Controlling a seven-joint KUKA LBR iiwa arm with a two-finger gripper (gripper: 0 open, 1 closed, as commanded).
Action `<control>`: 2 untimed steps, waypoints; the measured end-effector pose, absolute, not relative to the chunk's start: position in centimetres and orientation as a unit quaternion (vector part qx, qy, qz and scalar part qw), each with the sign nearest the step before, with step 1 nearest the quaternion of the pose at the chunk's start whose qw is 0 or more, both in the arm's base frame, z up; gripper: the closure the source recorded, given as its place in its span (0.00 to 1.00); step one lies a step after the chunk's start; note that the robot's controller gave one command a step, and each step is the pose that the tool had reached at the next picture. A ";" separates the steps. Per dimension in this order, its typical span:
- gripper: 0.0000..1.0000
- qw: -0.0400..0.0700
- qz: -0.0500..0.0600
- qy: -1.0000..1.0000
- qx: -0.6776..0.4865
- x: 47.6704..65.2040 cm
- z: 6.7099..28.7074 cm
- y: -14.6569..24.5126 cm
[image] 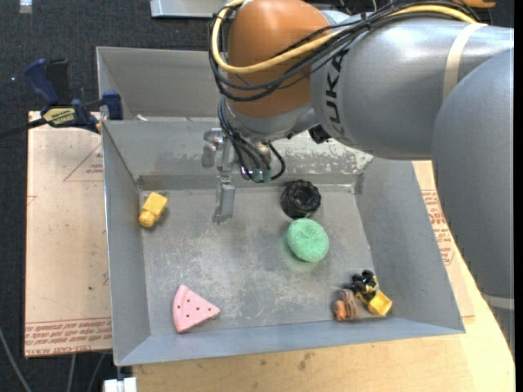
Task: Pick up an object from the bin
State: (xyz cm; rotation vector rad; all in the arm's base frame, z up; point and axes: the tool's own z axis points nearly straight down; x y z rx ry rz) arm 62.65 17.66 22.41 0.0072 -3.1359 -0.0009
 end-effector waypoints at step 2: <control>0.00 -0.006 -0.002 -1.000 0.025 64.3 17.9 22.0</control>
Offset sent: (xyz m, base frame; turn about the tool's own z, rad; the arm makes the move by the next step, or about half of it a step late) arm 0.0187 0.0609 -0.0722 -0.0630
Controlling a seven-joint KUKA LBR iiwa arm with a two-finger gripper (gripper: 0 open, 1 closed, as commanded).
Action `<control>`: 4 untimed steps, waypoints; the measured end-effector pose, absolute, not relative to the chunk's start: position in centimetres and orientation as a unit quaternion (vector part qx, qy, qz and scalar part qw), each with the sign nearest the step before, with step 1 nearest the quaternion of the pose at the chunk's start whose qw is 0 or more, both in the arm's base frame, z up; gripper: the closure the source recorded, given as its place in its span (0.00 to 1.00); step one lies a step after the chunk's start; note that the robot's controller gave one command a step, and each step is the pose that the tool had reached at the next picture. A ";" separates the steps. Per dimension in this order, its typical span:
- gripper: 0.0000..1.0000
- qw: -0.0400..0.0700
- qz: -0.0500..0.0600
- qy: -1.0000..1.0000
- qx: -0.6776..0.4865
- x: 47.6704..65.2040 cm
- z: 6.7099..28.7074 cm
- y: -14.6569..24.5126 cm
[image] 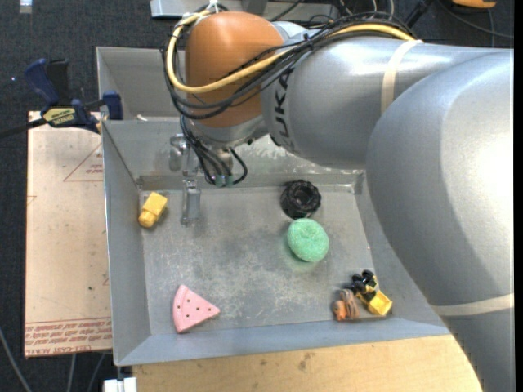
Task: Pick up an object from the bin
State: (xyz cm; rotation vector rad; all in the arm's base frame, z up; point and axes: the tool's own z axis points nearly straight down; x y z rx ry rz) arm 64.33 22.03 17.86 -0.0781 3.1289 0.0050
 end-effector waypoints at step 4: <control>1.00 0.007 0.001 1.000 -0.008 64.3 8.2 24.3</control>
Offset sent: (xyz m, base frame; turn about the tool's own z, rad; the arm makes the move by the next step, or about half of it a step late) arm -0.0307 0.0323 -0.0727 -0.0539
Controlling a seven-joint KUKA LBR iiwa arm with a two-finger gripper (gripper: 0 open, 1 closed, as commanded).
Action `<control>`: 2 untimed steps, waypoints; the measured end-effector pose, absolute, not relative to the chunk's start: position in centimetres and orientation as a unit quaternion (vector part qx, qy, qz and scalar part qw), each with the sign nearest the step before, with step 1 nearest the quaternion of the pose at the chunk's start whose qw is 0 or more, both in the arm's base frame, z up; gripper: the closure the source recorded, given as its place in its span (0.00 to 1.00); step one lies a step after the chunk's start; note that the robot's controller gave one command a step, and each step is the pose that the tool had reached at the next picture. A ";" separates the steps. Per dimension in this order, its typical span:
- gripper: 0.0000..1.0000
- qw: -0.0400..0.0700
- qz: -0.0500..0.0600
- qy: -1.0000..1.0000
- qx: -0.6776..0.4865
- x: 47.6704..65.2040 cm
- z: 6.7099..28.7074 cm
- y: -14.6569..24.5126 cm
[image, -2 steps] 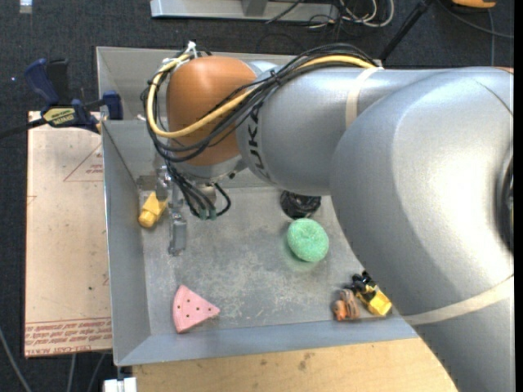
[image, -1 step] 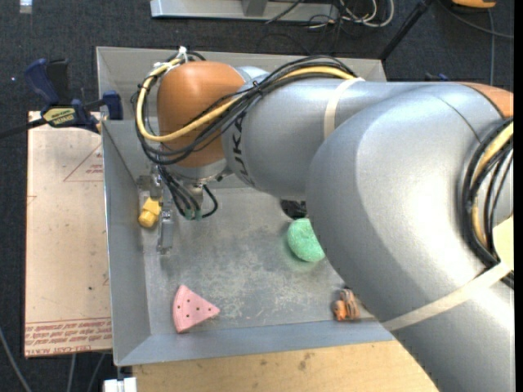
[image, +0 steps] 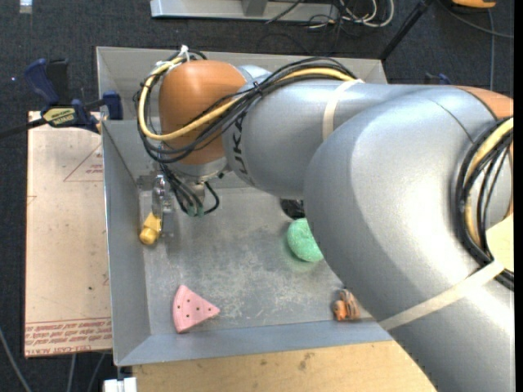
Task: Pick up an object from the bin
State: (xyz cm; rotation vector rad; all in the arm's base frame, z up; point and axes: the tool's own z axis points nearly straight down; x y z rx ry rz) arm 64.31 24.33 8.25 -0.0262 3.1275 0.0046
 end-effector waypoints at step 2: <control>1.00 0.002 0.001 1.000 -0.009 64.0 7.8 24.4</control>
Offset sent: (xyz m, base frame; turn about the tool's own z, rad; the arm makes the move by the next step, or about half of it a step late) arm 0.0000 0.0000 0.0000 0.0000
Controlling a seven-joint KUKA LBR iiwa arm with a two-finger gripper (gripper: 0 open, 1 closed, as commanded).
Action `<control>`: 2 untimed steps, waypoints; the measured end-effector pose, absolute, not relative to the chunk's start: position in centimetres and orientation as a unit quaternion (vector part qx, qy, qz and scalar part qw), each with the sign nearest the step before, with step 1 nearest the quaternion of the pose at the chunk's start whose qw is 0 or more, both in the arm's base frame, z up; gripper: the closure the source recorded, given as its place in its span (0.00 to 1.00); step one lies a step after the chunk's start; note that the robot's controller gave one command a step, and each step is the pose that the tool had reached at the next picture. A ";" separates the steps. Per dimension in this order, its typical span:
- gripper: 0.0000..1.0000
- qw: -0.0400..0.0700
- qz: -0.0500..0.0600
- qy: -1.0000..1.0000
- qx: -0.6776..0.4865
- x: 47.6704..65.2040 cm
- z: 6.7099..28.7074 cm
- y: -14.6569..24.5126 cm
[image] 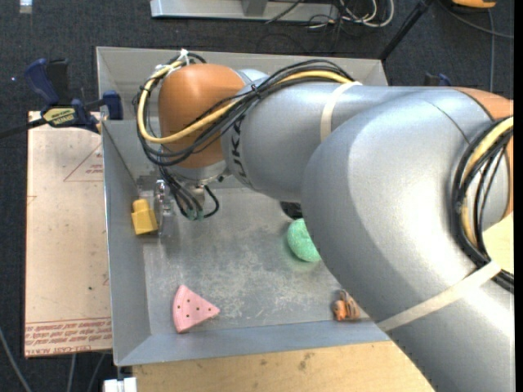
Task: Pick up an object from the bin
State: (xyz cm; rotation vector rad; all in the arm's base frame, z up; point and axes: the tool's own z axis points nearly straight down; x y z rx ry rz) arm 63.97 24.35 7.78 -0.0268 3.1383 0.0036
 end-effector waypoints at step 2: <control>1.00 0.003 0.001 1.000 -0.008 64.1 7.9 24.3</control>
Offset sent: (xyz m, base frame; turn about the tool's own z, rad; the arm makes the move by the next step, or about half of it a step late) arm 0.0000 0.0000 0.0000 0.0000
